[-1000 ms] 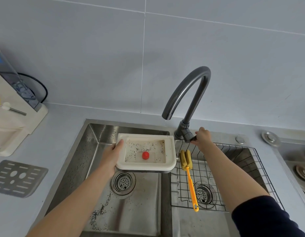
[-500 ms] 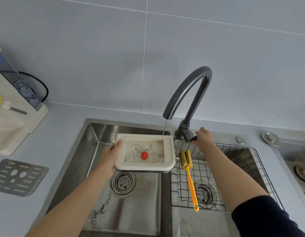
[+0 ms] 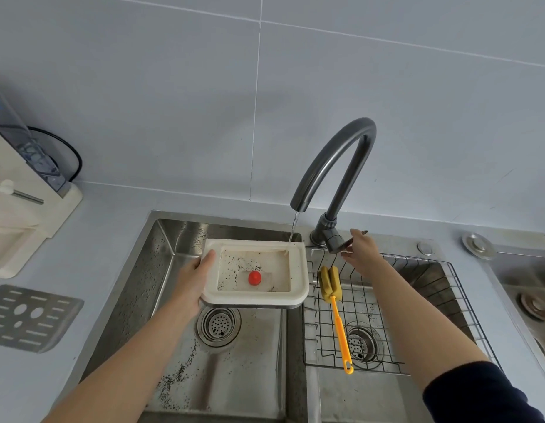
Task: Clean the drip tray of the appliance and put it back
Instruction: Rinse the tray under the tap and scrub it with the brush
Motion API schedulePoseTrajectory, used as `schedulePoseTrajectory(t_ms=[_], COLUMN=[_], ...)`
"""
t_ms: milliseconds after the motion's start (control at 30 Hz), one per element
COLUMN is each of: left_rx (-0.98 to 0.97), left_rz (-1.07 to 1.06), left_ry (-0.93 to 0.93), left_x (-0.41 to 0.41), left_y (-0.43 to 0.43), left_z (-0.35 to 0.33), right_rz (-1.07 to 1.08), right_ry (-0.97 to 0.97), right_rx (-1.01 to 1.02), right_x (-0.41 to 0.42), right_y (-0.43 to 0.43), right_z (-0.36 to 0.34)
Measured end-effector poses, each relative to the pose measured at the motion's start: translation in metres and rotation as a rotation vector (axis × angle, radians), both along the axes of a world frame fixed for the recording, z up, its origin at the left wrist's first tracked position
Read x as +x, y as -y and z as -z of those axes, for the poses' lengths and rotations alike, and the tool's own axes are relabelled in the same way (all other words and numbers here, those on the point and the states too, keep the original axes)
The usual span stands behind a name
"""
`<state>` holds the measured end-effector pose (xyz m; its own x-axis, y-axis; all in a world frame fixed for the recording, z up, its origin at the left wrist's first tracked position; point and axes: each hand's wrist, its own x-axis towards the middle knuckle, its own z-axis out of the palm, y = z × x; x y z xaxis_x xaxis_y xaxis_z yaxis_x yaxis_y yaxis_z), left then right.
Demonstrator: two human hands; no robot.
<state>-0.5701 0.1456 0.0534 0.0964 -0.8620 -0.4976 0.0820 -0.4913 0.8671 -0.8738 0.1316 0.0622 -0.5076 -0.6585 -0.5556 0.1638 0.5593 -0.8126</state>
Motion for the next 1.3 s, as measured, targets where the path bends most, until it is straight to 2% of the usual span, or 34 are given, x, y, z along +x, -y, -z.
schedulePoseTrajectory(t_ms=[167, 267, 400, 533, 600, 767, 967, 1167, 1300], left_rx=[-0.012, -0.010, -0.014, -0.022, -0.022, -0.016, -0.023, -0.045, -0.071], left_rz=[-0.008, 0.003, 0.025, 0.041, 0.039, 0.049, 0.057, 0.067, 0.077], left_ry=[0.004, 0.006, 0.033, 0.044, 0.040, 0.037, 0.046, 0.050, 0.061], left_x=[0.004, 0.007, 0.013, 0.015, 0.017, 0.023, 0.027, 0.027, 0.025], left_y=[0.000, 0.000, 0.000, 0.000, 0.000, 0.000, 0.001, 0.004, 0.008], left_z=[0.002, 0.004, 0.007, 0.008, 0.008, 0.008, 0.009, 0.011, 0.012], right_rz=[-0.475, -0.651, -0.725, -0.697, -0.654, -0.503, -0.448, -0.506, -0.607], right_ry=[-0.453, -0.567, -0.577, -0.716, -0.745, -0.673, -0.638, -0.867, -0.980], right_rx=[0.267, 0.471, 0.604, 0.601, 0.566, 0.422, 0.201, -0.078, -0.166], right_x=[0.003, 0.011, 0.025, 0.036, 0.038, 0.037, 0.031, 0.036, 0.047], right_y=[-0.039, -0.067, -0.093, -0.104, -0.108, -0.123, -0.163, -0.179, -0.168], right_z=[0.026, 0.048, 0.071, 0.079, 0.079, 0.063, 0.019, -0.034, -0.050])
